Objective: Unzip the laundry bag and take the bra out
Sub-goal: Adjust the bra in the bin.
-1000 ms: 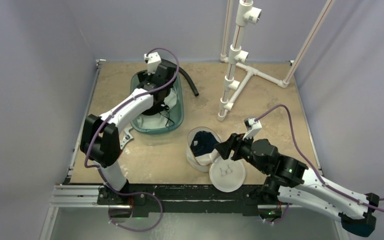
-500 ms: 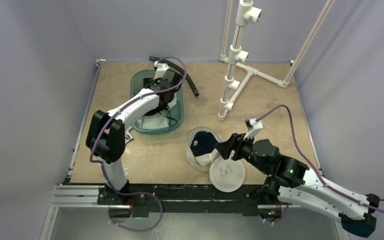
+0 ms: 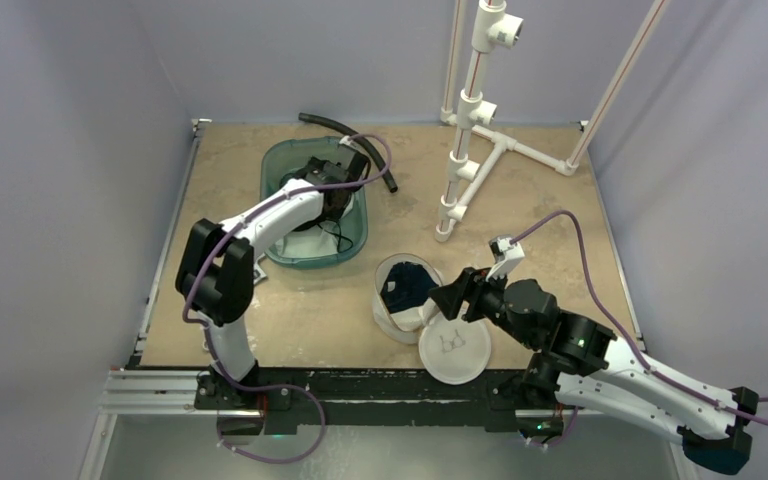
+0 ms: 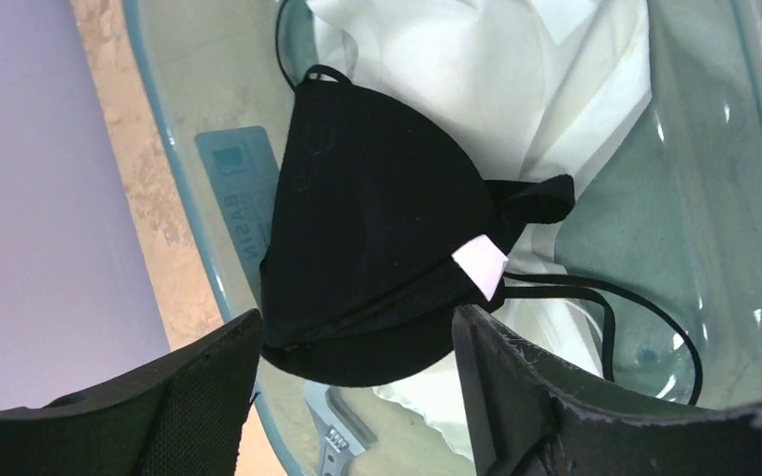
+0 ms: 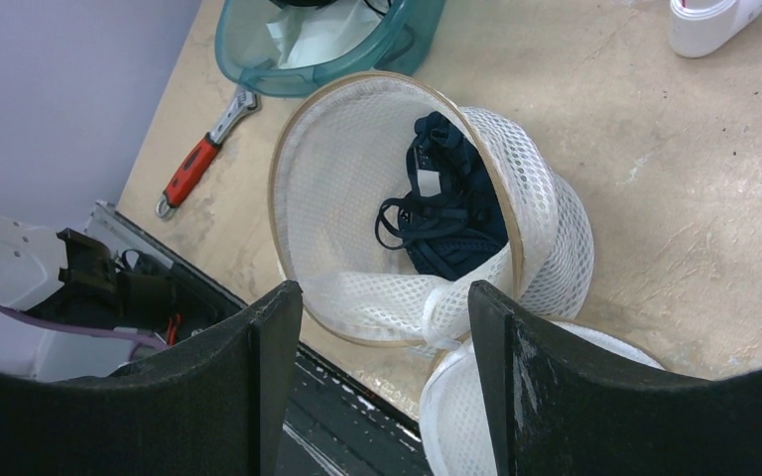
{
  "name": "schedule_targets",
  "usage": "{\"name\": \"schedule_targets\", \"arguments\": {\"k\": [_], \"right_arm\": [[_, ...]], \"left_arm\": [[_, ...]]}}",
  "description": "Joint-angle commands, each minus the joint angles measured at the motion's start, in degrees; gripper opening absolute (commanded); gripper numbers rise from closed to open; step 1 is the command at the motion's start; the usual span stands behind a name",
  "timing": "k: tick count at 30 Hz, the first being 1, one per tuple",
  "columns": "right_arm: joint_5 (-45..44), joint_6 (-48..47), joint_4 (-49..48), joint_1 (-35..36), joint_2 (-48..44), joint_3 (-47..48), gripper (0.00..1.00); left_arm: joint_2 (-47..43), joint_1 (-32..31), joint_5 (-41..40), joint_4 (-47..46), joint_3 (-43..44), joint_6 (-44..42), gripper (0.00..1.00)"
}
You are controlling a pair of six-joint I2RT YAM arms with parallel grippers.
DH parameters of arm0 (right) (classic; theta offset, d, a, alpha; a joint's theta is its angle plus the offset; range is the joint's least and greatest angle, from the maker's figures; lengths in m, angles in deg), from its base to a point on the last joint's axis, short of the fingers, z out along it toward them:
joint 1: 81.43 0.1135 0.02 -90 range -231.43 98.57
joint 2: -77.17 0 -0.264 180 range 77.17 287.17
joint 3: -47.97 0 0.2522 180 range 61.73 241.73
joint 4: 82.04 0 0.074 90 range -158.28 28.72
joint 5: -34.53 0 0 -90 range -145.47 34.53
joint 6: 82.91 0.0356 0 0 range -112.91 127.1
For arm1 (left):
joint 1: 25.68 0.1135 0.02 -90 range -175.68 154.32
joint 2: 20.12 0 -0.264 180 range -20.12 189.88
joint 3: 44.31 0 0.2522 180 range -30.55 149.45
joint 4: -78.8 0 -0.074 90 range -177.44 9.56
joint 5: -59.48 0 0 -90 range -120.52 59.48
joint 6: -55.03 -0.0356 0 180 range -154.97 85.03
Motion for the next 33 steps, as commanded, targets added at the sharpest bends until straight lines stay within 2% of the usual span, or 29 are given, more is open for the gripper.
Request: {"name": "schedule_targets", "arguments": {"k": [1,11,18,21,25,29,31,33], "right_arm": [[-0.38,-0.57,-1.75,-0.2,-0.53,0.25,0.66],[-0.78,-0.55,-1.77,-0.24,-0.9,0.03,0.66],[-1.06,-0.86,-1.99,-0.23,0.01,0.09,0.66],[-0.9,-0.85,-2.02,-0.2,0.25,0.09,0.66],[-1.0,-0.83,-1.81,-0.21,0.02,0.13,0.66],[-1.06,-0.53,-1.51,-0.21,-0.48,0.2,0.66],[-1.06,-0.42,-1.34,-0.2,-0.68,0.32,0.66],[-1.06,-0.47,-1.31,-0.21,-0.84,0.36,0.66]], "left_arm": [[4.29,1.06,2.78,1.98,2.35,-4.2,0.67],[6.65,3.47,3.2,0.74,4.49,-2.88,0.56],[3.2,3.92,2.06,-0.06,3.78,-2.4,0.58],[3.43,4.83,2.43,0.01,3.62,-2.44,0.55],[5.2,4.98,2.96,-0.22,3.24,-2.42,0.45],[7.23,5.45,2.56,-0.12,3.41,-2.44,0.42],[7.88,5.97,2.48,0.16,4.01,-0.85,0.31],[7.77,6.09,1.85,0.4,4.74,-0.14,0.16]]}}
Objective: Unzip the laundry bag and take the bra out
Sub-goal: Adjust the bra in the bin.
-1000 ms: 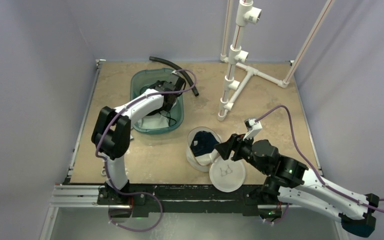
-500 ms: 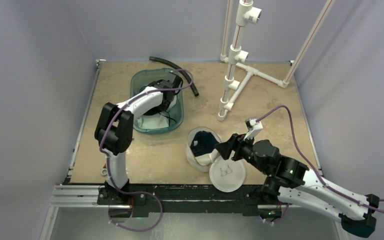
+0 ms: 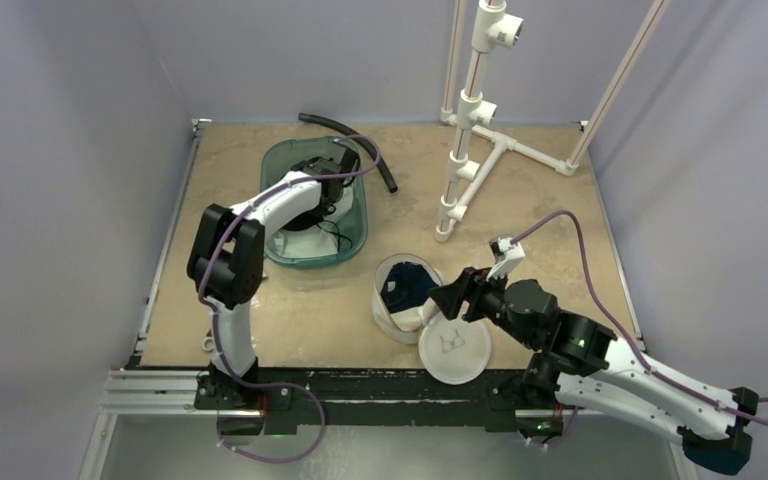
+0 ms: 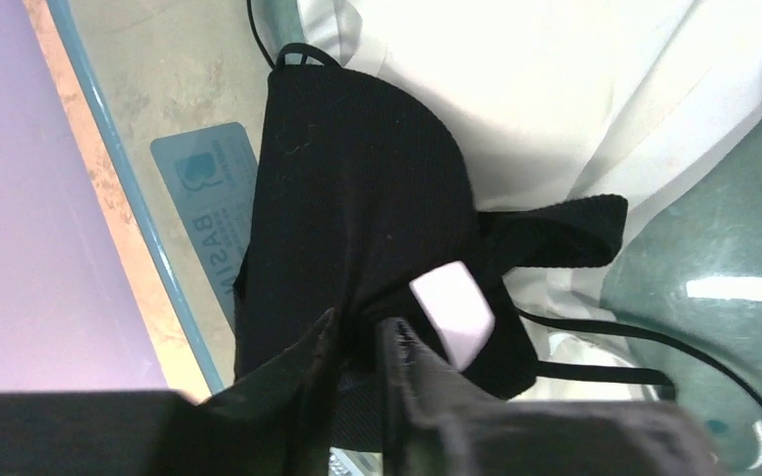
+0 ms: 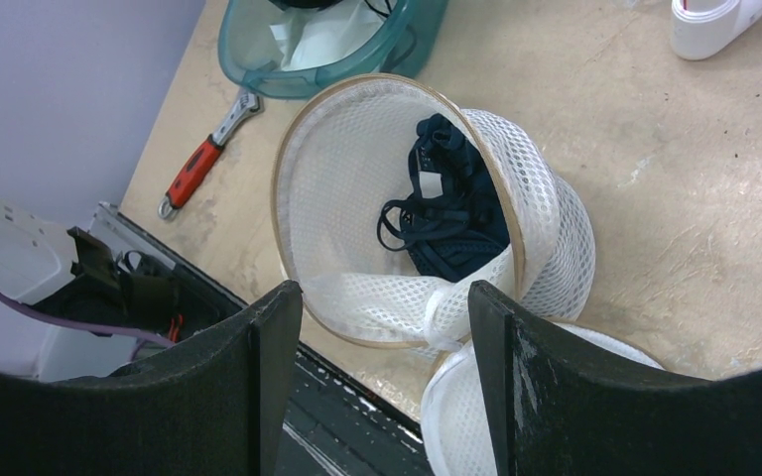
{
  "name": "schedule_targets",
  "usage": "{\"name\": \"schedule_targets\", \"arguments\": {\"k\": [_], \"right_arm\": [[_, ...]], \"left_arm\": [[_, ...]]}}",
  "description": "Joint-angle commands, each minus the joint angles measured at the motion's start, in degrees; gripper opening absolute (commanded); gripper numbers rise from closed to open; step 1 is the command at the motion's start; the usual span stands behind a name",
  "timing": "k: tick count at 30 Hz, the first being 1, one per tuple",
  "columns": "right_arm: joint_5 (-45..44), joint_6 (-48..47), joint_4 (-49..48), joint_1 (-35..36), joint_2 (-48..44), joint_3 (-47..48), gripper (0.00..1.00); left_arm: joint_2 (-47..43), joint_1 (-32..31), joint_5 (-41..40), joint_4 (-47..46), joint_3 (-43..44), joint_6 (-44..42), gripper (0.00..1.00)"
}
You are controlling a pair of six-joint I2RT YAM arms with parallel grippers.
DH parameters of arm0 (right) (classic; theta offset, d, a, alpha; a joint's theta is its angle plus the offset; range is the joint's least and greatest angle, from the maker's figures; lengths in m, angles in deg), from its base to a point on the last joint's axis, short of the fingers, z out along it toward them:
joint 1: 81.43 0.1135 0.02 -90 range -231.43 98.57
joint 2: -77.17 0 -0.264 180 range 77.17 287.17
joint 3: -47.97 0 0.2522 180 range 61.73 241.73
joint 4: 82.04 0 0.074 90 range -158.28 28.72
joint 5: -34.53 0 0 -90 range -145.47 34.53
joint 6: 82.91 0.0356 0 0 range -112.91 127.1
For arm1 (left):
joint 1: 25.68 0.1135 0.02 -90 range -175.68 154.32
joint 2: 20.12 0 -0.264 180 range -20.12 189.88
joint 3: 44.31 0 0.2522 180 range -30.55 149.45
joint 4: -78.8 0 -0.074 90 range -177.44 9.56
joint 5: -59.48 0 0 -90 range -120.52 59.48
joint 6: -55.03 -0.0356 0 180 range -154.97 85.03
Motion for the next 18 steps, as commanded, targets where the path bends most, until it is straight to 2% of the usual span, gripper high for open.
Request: {"name": "schedule_targets", "arguments": {"k": [1,2,3,10,15,18], "right_arm": [[-1.13,-0.47,-1.14,-0.21,-0.84,0.31,0.66],[-1.13,-0.36,-1.12,-0.25,-0.91,0.33,0.66],[-1.13,-0.37,-1.11,-0.26,-0.92,0.4,0.66],[-1.21,-0.46,-1.25,-0.26,-1.02,0.28,0.66],[-1.3,-0.46,-1.25,-0.25,-1.23,0.33,0.66],[-1.3,-0.44,-1.22,-0.2,-1.58,0.3,0.66]], "left_arm": [[0.31,1.05,-1.73,-0.16,2.35,1.8,0.09],[-0.5,0.93,-2.36,-0.22,2.55,2.21,0.02],[-1.83,0.87,-3.25,-0.38,2.64,2.62,0.0],[-18.13,-2.45,-7.88,-3.33,3.87,3.07,0.0],[-29.73,-2.65,-0.5,-8.67,-0.43,3.87,0.0],[-34.13,-2.65,7.88,-10.14,-2.74,3.59,0.0]]}}
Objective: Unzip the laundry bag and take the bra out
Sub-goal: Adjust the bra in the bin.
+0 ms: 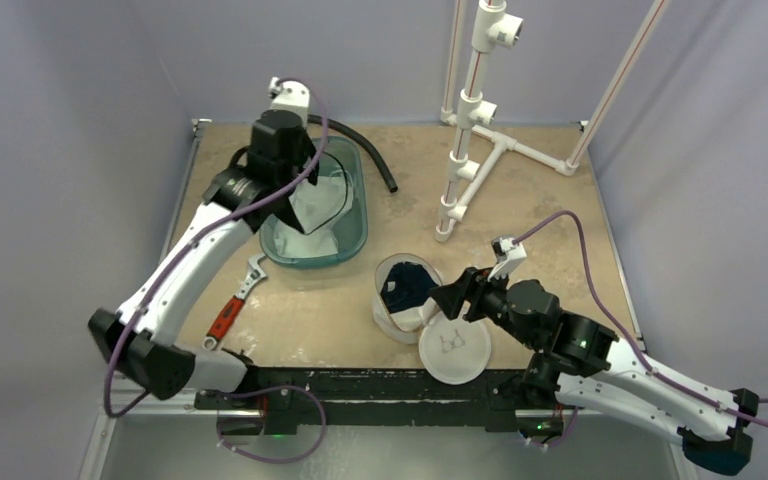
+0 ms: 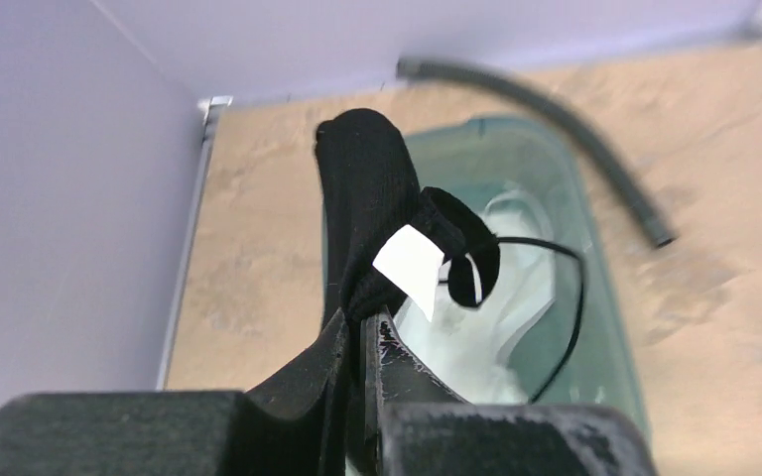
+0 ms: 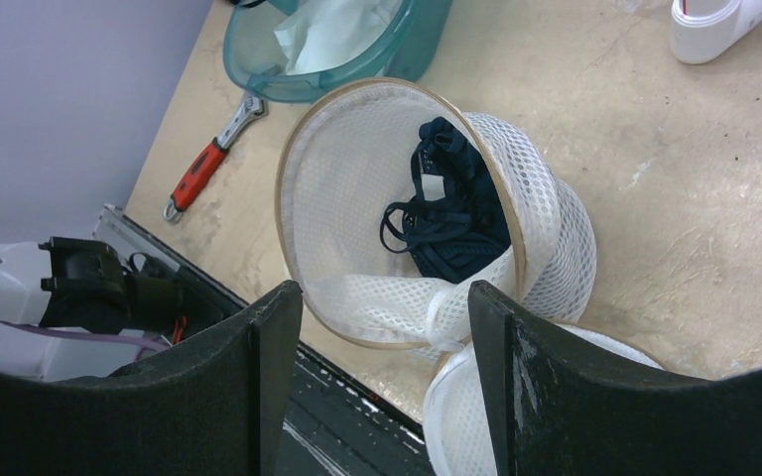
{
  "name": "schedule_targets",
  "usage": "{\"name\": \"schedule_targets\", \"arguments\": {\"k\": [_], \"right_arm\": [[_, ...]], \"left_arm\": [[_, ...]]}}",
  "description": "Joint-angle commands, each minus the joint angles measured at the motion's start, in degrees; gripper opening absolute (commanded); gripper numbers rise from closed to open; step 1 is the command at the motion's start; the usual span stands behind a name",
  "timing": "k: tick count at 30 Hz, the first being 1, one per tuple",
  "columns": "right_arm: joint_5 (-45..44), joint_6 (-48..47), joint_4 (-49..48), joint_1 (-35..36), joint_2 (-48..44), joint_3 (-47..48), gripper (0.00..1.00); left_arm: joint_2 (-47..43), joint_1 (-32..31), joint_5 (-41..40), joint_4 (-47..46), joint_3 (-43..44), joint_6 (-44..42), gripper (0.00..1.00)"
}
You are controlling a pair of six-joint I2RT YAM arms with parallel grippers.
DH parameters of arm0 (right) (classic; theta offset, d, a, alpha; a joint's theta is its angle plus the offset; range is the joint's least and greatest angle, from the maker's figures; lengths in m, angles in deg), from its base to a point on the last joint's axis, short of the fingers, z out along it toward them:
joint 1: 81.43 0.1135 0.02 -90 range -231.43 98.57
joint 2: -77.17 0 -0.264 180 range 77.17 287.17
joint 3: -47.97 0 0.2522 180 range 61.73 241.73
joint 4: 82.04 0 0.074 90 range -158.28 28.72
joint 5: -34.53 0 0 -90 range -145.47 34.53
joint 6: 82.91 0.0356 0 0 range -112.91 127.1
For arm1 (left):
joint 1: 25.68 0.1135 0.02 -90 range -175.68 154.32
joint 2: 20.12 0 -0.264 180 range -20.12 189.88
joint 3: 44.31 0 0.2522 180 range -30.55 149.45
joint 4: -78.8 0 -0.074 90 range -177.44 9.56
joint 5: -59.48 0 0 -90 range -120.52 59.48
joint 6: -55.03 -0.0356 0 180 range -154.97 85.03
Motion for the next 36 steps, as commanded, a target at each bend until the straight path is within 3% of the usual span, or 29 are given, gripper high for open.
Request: {"name": "schedule_targets", "arguments": {"k": [1,10,17,22,30,36], "right_arm": [[-1.28,-0.44,-1.29,-0.22,-0.95,0.34,0.66],[-1.19,-0.91,-2.09,-0.21,-1.12,0.35,0.66],[-1.34,-1.06,-2.19,-0.17,-1.86,0.29,0.66],[-1.52,-0.95,-2.06,-0.15,-2.11,0.43,0.66],[-1.02,-0.99,-2.03,-0.15,-1.82,0.4,0.66],[-0.25,-0.89,-1.6,-0.18,-1.18,0.44,0.66]], "left_arm": [[-5.79,0.34,12.1,-4.54,-3.57,0.76,0.0],[-16.15,2.12,36.07,-10.09,-10.68,-0.32,0.0],[-11.52,18.61,58.48,-19.03,-17.73,10.94,0.0],[-3.41,21.36,66.85,-23.73,-17.41,15.0,0.0],[7.15,24.18,70.38,-25.09,-17.96,14.73,0.0],[3.87,24.21,73.54,-25.56,-18.07,16.88,0.0]]}}
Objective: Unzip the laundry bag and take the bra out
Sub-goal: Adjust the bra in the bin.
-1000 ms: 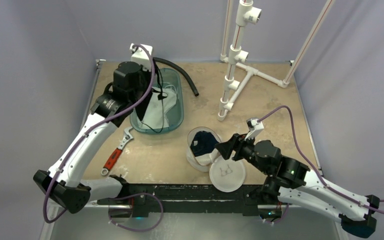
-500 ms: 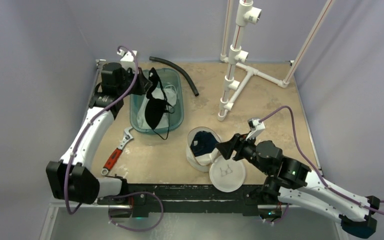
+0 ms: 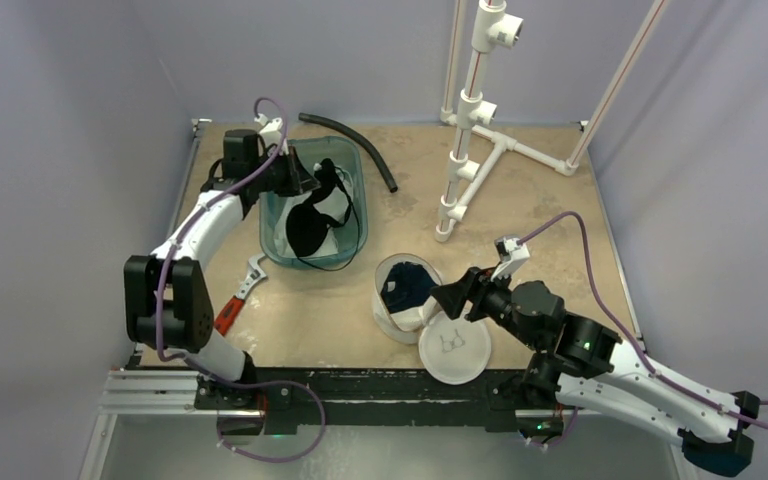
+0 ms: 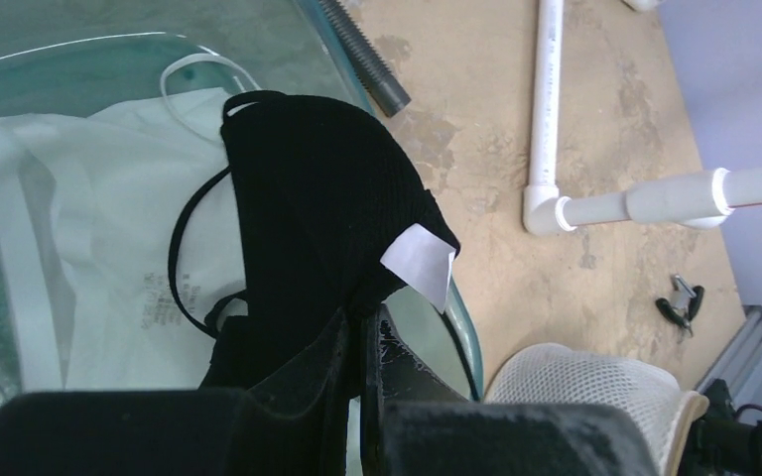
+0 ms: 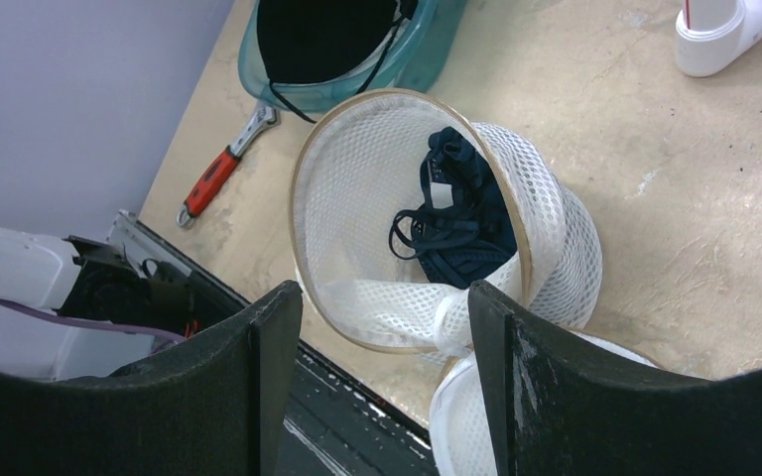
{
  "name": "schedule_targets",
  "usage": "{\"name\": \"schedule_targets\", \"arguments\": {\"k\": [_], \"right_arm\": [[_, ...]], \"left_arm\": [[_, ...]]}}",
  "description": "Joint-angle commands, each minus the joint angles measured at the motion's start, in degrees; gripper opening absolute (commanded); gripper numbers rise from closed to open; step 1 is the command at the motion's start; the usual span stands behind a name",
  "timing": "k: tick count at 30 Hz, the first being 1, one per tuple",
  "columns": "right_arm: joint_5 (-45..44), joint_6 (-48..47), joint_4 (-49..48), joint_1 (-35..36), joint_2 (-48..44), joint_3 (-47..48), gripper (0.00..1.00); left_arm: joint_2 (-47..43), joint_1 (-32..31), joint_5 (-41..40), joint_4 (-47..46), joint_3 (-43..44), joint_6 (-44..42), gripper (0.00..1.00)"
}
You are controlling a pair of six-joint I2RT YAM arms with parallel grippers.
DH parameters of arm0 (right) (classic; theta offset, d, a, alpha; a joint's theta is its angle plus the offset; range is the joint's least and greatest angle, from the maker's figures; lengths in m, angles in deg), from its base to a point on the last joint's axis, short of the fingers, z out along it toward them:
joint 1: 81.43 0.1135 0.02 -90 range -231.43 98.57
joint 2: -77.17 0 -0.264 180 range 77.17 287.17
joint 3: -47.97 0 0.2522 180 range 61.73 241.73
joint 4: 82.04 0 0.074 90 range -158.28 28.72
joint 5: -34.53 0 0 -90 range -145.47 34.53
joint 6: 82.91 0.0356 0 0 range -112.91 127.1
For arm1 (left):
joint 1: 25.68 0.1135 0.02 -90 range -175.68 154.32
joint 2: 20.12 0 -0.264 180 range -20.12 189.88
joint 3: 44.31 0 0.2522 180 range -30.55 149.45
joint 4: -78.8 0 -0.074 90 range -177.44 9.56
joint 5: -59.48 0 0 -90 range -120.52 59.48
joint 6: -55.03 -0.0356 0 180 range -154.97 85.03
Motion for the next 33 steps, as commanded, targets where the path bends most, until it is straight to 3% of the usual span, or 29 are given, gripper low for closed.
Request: {"name": "schedule_targets", "arguments": {"k": [1,10,14,19,28,33], "right_arm": [[-0.15,-0.73,-1.07,-0.18,0.31,0.39,0.66],[0.32,-0.98,-1.62,-0.16,1.57,0.21,0.66],[0.26,-0.81,-1.45,-0.16,1.0,0.23,0.66],[-0.28,-0.69,-0.96,-0.12,0.28,0.83,0.66],[-1.24,-0.51,-0.7,-0.03,-1.68,1.16,0.66],[-1.41,-0.38,-0.59,0.12,-1.89,1.16,0.66]], "left_arm": [[-6.75,0.05,5.19,-4.02,0.29,2.42,0.0],[-15.9,0.01,11.51,-6.28,1.55,9.85,0.0],[-12.59,0.31,13.68,-9.34,-1.76,12.31,0.0],[-2.24,2.33,13.81,-10.1,-3.2,11.33,0.0],[8.89,2.44,0.47,3.22,5.86,-0.8,0.0],[7.88,2.47,-11.45,2.62,3.74,-2.38,0.0]]}}
